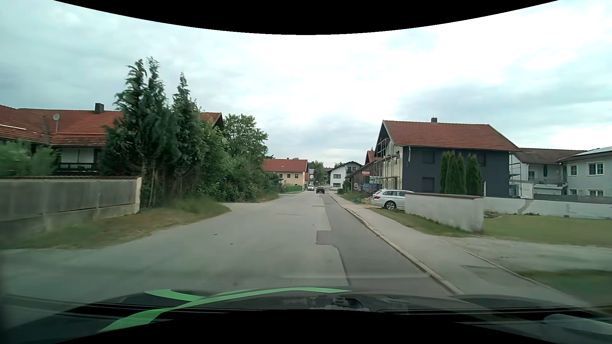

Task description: Follow the waypoints while adhering to traffic rules and regulations

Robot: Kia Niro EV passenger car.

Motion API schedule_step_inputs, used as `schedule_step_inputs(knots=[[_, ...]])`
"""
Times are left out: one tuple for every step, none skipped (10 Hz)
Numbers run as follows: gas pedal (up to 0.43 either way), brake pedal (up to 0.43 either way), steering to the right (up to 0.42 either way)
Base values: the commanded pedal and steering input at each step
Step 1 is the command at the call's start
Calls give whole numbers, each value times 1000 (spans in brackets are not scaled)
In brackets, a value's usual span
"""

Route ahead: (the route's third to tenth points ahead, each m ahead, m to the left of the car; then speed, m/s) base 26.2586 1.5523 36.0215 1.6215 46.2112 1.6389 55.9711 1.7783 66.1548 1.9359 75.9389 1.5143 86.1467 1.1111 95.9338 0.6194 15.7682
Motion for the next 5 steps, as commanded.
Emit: schedule_step_inputs(knots=[[189,0,-4],[197,0,-4],[197,0,-3],[197,0,-3],[189,0,-1]])
